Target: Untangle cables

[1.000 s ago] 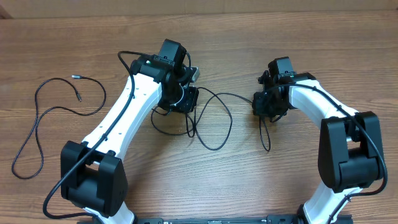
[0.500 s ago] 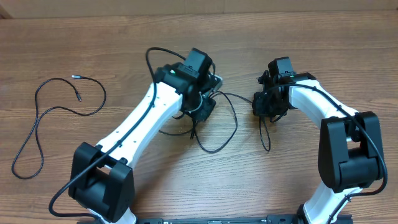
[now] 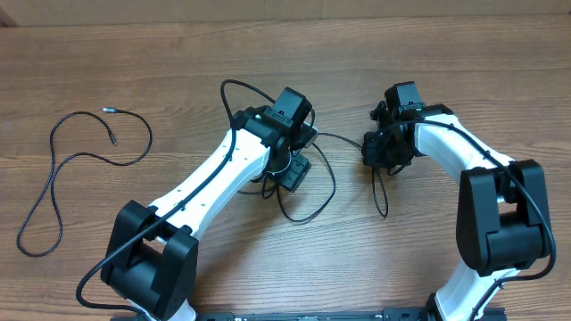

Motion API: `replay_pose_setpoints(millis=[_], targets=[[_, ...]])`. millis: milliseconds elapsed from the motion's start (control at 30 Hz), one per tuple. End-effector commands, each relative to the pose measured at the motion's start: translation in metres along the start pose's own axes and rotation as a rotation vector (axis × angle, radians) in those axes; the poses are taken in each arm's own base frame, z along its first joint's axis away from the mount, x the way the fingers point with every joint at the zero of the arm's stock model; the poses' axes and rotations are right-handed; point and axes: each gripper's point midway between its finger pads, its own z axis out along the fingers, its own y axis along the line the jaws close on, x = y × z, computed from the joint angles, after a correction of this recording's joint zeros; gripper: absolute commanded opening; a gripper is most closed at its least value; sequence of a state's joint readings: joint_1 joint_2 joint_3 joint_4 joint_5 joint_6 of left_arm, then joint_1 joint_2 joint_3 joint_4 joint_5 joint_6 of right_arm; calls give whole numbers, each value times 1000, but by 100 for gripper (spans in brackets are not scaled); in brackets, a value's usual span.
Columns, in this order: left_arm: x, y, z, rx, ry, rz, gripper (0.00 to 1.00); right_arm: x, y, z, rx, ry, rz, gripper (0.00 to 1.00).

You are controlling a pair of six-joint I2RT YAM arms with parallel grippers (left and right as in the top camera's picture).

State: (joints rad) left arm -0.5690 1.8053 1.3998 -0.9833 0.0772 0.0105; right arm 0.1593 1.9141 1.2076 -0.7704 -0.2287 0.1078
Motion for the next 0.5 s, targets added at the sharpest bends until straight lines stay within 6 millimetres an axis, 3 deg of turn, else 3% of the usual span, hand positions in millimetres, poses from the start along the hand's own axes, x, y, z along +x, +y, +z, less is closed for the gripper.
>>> replay_pose_setpoints(millis=[0, 100, 233, 333, 467], targets=[[-1, 1, 3, -6, 0, -18, 74, -1, 0, -6, 0, -19, -1, 4], [-1, 2, 3, -12, -2, -34, 79, -1, 0, -6, 0, -19, -1, 4], [1, 24, 1, -142, -3, -147, 100, -1, 0, -6, 0, -18, -1, 4], [11, 61, -8, -362, -6, -306, 100, -1, 0, -6, 0, -18, -1, 4], [22, 82, -16, -477, 1, -405, 100, -1, 0, -6, 0, -19, -1, 5]])
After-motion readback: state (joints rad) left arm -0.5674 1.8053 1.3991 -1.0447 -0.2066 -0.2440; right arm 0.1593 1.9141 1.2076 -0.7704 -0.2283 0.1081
